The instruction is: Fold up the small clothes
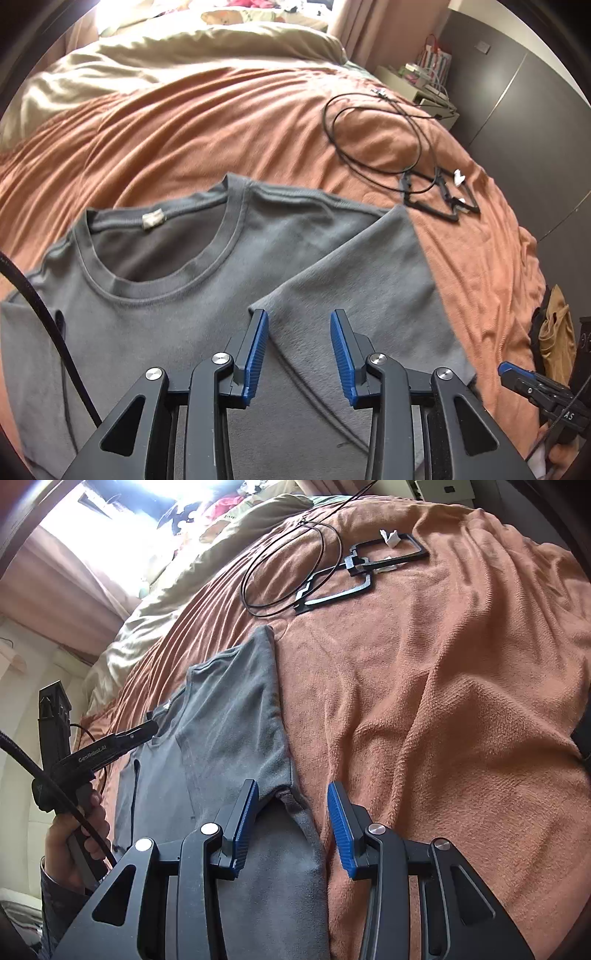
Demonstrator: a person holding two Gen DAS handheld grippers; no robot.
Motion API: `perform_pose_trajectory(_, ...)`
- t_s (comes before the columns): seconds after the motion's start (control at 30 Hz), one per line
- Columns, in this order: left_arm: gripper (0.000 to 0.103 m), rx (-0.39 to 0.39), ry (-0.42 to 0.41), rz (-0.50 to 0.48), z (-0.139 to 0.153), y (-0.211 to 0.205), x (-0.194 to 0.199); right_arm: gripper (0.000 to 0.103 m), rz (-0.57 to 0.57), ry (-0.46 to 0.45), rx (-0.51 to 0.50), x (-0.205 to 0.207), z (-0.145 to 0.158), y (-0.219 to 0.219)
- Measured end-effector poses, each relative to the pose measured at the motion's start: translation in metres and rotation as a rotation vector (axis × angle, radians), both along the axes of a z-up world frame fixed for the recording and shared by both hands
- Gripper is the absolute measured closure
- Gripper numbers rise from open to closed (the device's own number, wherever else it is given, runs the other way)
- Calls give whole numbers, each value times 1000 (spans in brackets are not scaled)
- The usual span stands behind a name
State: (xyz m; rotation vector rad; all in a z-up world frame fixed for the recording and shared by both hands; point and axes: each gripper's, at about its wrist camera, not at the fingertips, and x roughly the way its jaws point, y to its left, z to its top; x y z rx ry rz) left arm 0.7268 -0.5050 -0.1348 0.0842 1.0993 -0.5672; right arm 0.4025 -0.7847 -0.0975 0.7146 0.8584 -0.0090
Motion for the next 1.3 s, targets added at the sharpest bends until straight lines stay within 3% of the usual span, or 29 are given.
perform_pose_trajectory(0.27,66,-7,125,16,-43,2,-12,67,81,70,-111,13,-13,25)
perform_pose_trajectory(0.47,67,12,102,26,-49,-8,-21,67,53,68,-133,22,-16,28)
perform_pose_trajectory(0.57,93,28,91,16,-48,-15,-23,67,50,77,-178,29,-17,30)
perform_pose_trajectory(0.6,96,41,73,15,-45,-16,-26,72,47,87,-180,30,-20,30)
perform_pose_trajectory(0.73,97,46,32,7,-32,-12,-33,82,33,92,-177,25,-23,27)
perform_pose_trajectory(0.97,97,42,71,-5,-32,-4,-33,83,26,103,-151,11,-17,26)
perform_pose_trajectory(1.1,97,52,57,-16,-35,-7,-30,79,8,54,-137,6,0,21)
perform_pose_trajectory(1.3,97,55,43,-21,-40,-10,-23,79,55,46,-123,30,-2,26)
